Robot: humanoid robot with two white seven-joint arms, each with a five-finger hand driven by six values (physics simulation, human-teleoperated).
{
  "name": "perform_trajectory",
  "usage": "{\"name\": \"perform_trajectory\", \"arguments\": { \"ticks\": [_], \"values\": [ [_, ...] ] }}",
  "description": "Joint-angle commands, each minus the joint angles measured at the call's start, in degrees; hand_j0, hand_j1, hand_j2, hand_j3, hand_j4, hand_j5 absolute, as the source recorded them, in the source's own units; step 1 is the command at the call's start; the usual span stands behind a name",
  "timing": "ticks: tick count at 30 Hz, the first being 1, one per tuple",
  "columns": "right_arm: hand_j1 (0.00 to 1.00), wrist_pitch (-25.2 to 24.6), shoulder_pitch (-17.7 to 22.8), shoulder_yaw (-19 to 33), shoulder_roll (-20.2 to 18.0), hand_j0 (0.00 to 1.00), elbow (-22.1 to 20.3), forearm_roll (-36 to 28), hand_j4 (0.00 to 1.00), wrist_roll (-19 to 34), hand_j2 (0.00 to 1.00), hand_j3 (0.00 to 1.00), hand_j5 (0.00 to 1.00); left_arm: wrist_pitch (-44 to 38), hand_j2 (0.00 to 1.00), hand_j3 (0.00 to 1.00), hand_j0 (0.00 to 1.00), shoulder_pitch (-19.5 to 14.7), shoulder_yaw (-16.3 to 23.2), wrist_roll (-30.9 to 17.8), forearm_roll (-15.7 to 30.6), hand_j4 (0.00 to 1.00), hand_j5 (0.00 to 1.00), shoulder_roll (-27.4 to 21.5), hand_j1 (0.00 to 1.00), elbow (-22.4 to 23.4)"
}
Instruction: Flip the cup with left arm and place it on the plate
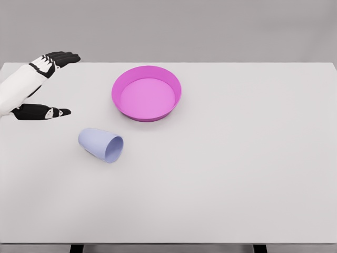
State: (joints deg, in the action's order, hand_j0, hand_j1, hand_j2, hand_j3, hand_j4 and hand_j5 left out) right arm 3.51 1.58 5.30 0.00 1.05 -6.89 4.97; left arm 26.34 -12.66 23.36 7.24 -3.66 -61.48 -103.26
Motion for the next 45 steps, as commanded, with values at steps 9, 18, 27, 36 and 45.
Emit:
{"name": "perform_trajectory", "arguments": {
  "ticks": [9, 18, 27, 36, 45],
  "values": [
    [1.0, 0.0, 0.1, 0.1, 0.0, 1.0, 0.0, 0.0, 1.0, 0.0, 1.0, 1.0, 1.0, 0.2, 1.0, 1.0, 1.0, 0.0, 1.8, 0.0, -0.2, 1.0, 1.0, -2.0, 1.0, 0.0],
    [1.0, 0.0, 0.1, 0.1, 0.0, 1.0, 0.0, 0.0, 1.0, 0.0, 1.0, 1.0, 1.0, 0.2, 1.0, 1.0, 1.0, 0.1, 3.5, 0.0, -3.7, 1.0, 1.0, -2.3, 1.0, 0.0],
    [1.0, -0.1, 0.0, 0.1, 0.0, 1.0, 0.0, 0.0, 1.0, 0.0, 1.0, 1.0, 1.0, 5.2, 1.0, 1.0, 1.0, 0.2, 6.0, 0.0, -3.4, 1.0, 1.0, -4.1, 1.0, 0.0],
    [1.0, 0.0, 0.1, 0.1, 0.0, 1.0, 0.0, 0.0, 1.0, 0.0, 1.0, 1.0, 1.0, 5.6, 1.0, 1.0, 1.0, -0.3, 13.4, -4.1, 4.0, 1.0, 1.0, -5.8, 1.0, -0.1],
    [1.0, 0.0, 0.0, 0.1, 0.0, 1.0, 0.0, 0.0, 1.0, 0.0, 1.0, 1.0, 1.0, 5.1, 1.0, 1.0, 1.0, -0.8, 13.4, -13.0, 4.4, 1.0, 1.0, -4.0, 1.0, -0.1]
  ]
}}
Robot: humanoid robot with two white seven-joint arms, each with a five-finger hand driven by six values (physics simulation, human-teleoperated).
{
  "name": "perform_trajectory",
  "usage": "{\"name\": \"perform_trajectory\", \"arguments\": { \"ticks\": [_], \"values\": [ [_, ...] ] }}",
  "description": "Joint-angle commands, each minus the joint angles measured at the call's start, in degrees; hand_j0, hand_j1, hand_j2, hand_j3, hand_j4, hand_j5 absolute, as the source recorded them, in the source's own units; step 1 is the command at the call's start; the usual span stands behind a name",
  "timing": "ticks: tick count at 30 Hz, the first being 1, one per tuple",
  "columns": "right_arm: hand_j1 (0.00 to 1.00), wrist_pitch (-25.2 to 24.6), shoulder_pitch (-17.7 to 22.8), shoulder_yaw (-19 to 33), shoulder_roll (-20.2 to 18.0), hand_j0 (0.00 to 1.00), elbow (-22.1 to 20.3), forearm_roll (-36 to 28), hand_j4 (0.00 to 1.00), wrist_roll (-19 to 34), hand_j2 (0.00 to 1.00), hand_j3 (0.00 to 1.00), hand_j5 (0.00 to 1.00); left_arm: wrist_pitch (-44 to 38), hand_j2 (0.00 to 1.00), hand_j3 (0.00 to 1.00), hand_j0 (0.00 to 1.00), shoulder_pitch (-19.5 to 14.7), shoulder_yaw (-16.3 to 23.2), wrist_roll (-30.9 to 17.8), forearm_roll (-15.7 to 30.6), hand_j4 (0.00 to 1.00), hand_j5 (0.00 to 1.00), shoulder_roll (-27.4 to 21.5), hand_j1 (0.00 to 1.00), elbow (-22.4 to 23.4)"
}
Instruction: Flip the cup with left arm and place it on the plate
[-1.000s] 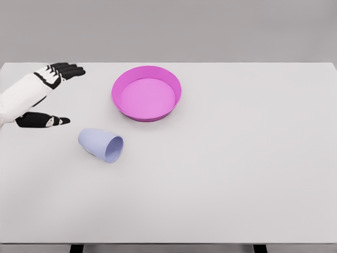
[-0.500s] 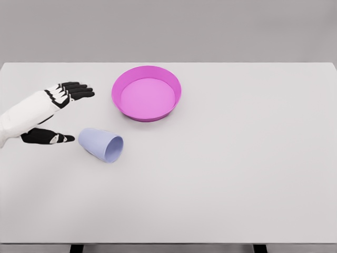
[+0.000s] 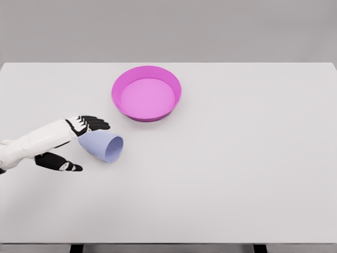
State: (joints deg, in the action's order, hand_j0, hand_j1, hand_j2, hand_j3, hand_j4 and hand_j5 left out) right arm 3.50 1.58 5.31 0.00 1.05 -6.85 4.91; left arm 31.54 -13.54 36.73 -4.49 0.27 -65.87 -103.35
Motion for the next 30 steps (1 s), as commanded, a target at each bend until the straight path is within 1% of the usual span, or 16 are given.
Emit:
{"name": "perform_trajectory", "arguments": {
  "ticks": [1, 4, 9, 10, 13, 16, 19, 23, 26, 29, 30],
  "values": [
    [1.0, 0.0, 0.0, 0.0, 0.0, 1.0, 0.0, 0.0, 1.0, 0.0, 1.0, 1.0, 1.0, -0.2, 1.0, 1.0, 1.0, 0.0, 0.0, -1.2, 0.4, 1.0, 1.0, 1.4, 1.0, 0.0],
    [1.0, -0.1, 0.0, 0.0, 0.0, 1.0, 0.0, 0.0, 1.0, 0.0, 1.0, 1.0, 1.0, -4.5, 1.0, 1.0, 1.0, -0.5, 0.1, -1.2, 0.4, 1.0, 1.0, 3.2, 1.0, 0.0],
    [1.0, 0.0, 0.0, 0.0, 0.0, 1.0, 0.0, 0.0, 1.0, 0.0, 1.0, 1.0, 1.0, -4.8, 1.0, 1.0, 1.0, -0.6, 0.1, -1.2, 0.4, 1.0, 1.0, 3.7, 1.0, 0.0],
    [1.0, 0.0, 0.1, 0.0, 0.0, 1.0, 0.0, 0.0, 1.0, 0.0, 1.0, 1.0, 1.0, -6.6, 1.0, 1.0, 1.0, -0.6, 0.1, -1.2, 0.4, 1.0, 1.0, 3.7, 1.0, 0.0],
    [1.0, 0.0, 0.1, 0.0, 0.0, 1.0, 0.0, 0.0, 1.0, 0.0, 1.0, 1.0, 1.0, -7.1, 1.0, 1.0, 1.0, -0.6, 0.1, -1.3, 0.5, 1.0, 1.0, 3.7, 1.0, 0.0],
    [1.0, 0.0, 0.0, 0.1, 0.0, 1.0, 0.0, 0.0, 1.0, 0.0, 1.0, 1.0, 1.0, -7.4, 1.0, 1.0, 1.0, -1.3, 0.1, -1.3, 0.5, 1.0, 1.0, 3.8, 1.0, 0.0],
    [1.0, -0.1, 0.0, 0.0, 0.0, 1.0, 0.0, 0.0, 1.0, 0.0, 1.0, 1.0, 1.0, -10.9, 1.0, 1.0, 1.0, -1.6, 0.2, -1.4, 0.4, 1.0, 1.0, 5.1, 1.0, 0.0],
    [1.0, -0.1, 0.0, 0.0, 0.0, 1.0, 0.0, 0.0, 1.0, 0.0, 1.0, 1.0, 1.0, -11.0, 1.0, 1.0, 1.0, -1.7, 0.9, -1.6, 0.4, 1.0, 1.0, 5.1, 1.0, 0.1],
    [1.0, 0.0, 0.0, 0.0, 0.0, 1.0, 0.0, 0.0, 1.0, 0.0, 1.0, 1.0, 1.0, -13.8, 1.0, 1.0, 1.0, -1.8, 1.8, -1.6, 0.5, 1.0, 1.0, 5.2, 1.0, 0.1],
    [1.0, -0.1, 0.0, 0.0, 0.0, 1.0, 0.0, 0.0, 1.0, 0.0, 1.0, 1.0, 1.0, -15.5, 1.0, 1.0, 1.0, -3.2, 3.3, -1.7, 0.5, 1.0, 1.0, 5.1, 1.0, 0.1],
    [1.0, -0.1, 0.1, 0.1, 0.0, 1.0, 0.0, 0.0, 1.0, 0.0, 1.0, 1.0, 1.0, -15.6, 1.0, 1.0, 1.0, -3.6, 3.4, -3.1, 0.6, 1.0, 1.0, 5.2, 1.0, 0.1]
  ]
}}
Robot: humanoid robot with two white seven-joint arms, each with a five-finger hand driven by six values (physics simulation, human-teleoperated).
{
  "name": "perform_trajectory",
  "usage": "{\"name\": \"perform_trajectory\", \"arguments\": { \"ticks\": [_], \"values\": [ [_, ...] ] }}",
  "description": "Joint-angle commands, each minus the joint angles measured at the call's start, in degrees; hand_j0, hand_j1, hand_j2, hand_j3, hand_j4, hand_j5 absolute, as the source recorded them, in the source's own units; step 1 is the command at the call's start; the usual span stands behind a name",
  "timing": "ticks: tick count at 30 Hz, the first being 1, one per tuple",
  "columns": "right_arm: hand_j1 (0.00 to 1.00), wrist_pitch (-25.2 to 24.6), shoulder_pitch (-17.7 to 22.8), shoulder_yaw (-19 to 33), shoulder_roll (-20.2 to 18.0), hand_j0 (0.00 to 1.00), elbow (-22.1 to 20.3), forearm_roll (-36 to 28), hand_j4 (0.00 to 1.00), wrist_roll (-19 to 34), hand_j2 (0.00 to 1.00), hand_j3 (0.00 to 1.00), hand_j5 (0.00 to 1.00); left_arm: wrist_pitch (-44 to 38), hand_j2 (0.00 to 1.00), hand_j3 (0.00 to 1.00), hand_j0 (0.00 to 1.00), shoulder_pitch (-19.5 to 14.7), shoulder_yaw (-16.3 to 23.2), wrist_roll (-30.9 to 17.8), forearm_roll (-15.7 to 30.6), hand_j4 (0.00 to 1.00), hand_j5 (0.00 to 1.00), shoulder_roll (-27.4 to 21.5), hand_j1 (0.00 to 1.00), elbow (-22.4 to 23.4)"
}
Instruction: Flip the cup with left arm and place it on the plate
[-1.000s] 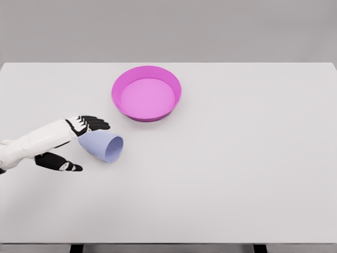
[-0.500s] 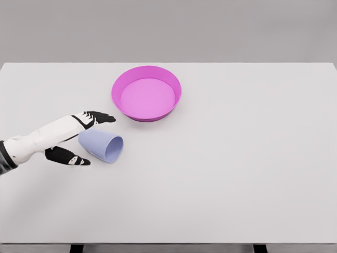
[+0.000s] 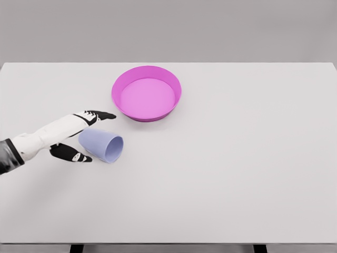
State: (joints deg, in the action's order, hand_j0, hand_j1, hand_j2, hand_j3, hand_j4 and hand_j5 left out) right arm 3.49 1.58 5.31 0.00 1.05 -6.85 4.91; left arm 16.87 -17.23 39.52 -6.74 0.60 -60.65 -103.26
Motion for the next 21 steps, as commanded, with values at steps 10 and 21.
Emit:
{"name": "perform_trajectory", "arguments": {
  "ticks": [10, 21],
  "values": [
    [1.0, -0.1, 0.1, 0.0, 0.0, 1.0, 0.0, 0.0, 1.0, 0.0, 1.0, 1.0, 1.0, -1.7, 1.0, 1.0, 1.0, -1.7, 2.1, -2.5, 0.2, 1.0, 1.0, 0.1, 1.0, 0.0],
    [1.0, 0.0, 0.1, 0.0, 0.0, 1.0, 0.0, 0.0, 1.0, 0.0, 1.0, 1.0, 1.0, -5.6, 1.0, 1.0, 1.0, -5.4, 5.7, -4.0, 0.3, 1.0, 1.0, 0.8, 1.0, 0.0]
  ]
}}
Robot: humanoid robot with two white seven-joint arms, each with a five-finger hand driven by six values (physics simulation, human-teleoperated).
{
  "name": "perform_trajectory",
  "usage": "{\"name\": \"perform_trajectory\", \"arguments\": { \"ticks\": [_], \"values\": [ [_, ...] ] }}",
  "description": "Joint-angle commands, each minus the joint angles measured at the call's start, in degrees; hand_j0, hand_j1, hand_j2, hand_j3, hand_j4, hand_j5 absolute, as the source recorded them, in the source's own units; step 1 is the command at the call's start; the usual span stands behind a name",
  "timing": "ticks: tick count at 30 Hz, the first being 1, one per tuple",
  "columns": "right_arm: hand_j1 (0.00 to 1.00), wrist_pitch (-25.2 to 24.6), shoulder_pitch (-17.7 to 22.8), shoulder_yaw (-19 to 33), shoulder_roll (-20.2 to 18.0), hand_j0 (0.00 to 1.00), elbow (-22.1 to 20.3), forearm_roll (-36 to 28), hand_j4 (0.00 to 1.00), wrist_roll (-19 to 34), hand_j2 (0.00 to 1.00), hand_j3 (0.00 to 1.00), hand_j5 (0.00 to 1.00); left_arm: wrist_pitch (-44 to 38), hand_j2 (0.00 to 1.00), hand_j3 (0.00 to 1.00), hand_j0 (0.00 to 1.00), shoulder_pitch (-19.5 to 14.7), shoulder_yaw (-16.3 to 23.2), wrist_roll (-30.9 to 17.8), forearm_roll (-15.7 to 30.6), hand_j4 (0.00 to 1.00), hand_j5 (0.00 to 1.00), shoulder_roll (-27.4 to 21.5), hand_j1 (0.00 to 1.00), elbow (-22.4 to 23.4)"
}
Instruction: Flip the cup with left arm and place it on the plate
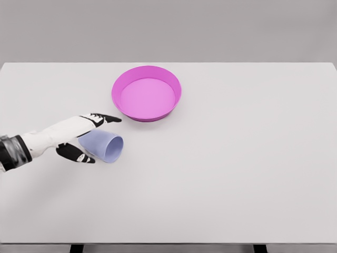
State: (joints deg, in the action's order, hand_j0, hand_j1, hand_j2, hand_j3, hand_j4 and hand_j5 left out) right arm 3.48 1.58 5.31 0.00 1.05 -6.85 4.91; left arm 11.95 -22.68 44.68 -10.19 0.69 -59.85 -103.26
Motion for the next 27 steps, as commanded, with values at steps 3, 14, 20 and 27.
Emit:
{"name": "perform_trajectory", "arguments": {
  "ticks": [3, 14, 20, 27],
  "values": [
    [1.0, 0.0, 0.1, 0.1, 0.0, 1.0, 0.0, 0.0, 1.0, 0.0, 1.0, 1.0, 1.0, -1.0, 1.0, 1.0, 1.0, 0.0, 0.8, -0.5, 0.2, 1.0, 1.0, 0.0, 1.0, 0.0],
    [1.0, 0.0, 0.1, 0.1, 0.0, 1.0, 0.0, 0.0, 1.0, 0.0, 1.0, 1.0, 1.0, -3.9, 1.0, 1.0, 1.0, -0.4, 1.3, -0.6, 0.0, 1.0, 1.0, 1.2, 1.0, 0.0],
    [1.0, 0.0, 0.1, 0.0, 0.0, 1.0, 0.0, 0.0, 1.0, 0.0, 1.0, 1.0, 1.0, -5.6, 1.0, 1.0, 1.0, -0.4, 1.4, -0.5, -0.2, 1.0, 1.0, 2.0, 1.0, 0.0],
    [1.0, 0.0, 0.1, 0.1, 0.0, 1.0, 0.0, 0.0, 1.0, 0.0, 1.0, 1.0, 1.0, -6.8, 1.0, 1.0, 1.0, -0.4, 1.6, -0.5, -0.2, 1.0, 1.0, 3.2, 1.0, 0.1]
  ]
}}
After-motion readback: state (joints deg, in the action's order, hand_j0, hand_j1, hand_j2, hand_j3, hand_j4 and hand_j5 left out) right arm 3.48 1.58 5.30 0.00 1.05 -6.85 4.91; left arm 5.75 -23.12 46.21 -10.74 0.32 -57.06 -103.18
